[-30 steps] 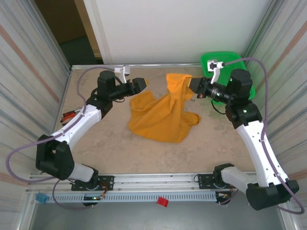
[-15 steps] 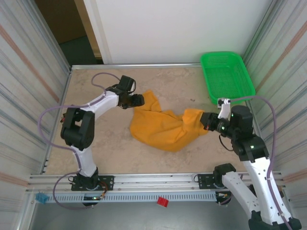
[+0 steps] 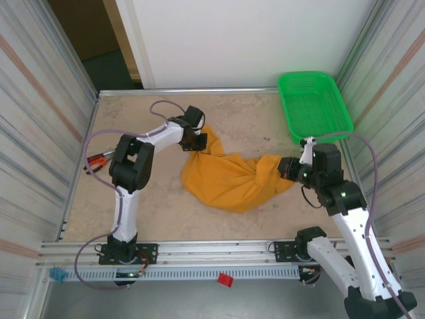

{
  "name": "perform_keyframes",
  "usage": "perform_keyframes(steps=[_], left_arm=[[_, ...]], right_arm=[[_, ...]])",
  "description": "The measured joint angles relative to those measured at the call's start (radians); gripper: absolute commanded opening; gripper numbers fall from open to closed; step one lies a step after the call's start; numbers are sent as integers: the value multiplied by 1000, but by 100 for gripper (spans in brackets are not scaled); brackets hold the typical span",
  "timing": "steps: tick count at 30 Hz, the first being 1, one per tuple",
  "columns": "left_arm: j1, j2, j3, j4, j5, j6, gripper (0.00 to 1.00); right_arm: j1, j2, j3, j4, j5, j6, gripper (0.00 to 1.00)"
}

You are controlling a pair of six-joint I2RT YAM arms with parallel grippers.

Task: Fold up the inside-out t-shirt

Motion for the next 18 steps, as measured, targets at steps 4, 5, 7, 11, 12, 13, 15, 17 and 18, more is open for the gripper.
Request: perform_keyframes(steps=[4,5,7,11,12,13,15,17,18], left_arm=[[54,-209,-28,3,-3,-9,0],[70,-285,-27,15,-5,-15,0],[97,-423,7,23,-20,-22,0],[106,-613,159,58,-44,-27,0],[103,-646,203,67,-47,-28,0],[100,-672,246,74,-47,-29,0],[96,-697,328,76,-47,-32,0],[96,-698,413,76,-46,-32,0],[96,-690,456,72,-45,-32,0]], right_arm=[[0,129,188,93,-43,-11,0],[0,157,234,121,-60,-10,0],[6,208,322,189,-102,0,0],[71,298,476,304,-155,18,0],[108,321,517,326,-161,20,0],[158,346,561,344,-167,16,0],[249,384,631,367,-172,4,0],[330,409,684,393,-177,-13,0],[363,415,702,408,-179,-20,0]])
